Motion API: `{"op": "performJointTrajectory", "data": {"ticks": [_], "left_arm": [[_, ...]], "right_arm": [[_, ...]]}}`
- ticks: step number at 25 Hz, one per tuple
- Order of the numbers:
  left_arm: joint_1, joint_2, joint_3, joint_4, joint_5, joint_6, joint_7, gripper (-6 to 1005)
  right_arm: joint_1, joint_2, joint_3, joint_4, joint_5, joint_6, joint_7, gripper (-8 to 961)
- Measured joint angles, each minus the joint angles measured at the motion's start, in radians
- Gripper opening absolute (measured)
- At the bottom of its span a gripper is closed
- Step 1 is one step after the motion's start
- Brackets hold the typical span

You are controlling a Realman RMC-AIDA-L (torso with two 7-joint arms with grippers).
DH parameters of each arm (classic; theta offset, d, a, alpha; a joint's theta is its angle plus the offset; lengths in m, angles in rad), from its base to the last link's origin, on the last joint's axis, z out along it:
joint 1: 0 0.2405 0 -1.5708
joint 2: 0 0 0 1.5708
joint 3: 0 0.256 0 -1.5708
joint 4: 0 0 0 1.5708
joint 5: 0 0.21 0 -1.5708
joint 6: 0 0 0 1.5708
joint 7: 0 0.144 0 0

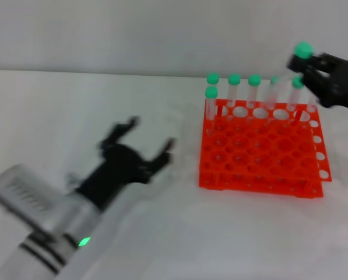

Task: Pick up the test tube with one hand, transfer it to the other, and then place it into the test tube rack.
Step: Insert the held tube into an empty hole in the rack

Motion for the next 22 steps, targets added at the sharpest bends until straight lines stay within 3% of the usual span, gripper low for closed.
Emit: {"op": "performJointTrajectory", "data": {"ticks": [3,8,11,22], "left_arm": [[0.073,0.001,-0.015,-0.011,-0.125,0.053,-0.007,827],[0.120,0.002,-0.014,-0.025,-0.233,0.089,-0.016,865],[0.155,0.003,-0.017,-0.038,-0.296,0.117,-0.025,888],[0.153,0.003,-0.012,-0.051,-0.332,0.131,-0.030,888]], "right_arm": [[0.067,0.001,0.000,0.068,0.000,-0.042,-0.056,202],[0.124,0.007,-0.002,0.146,0.000,-0.099,-0.137,205],[0.198,0.008,-0.003,0.243,0.001,-0.165,-0.212,207],[0.282,0.008,0.011,0.356,0.016,-0.318,-0.315,214]]}}
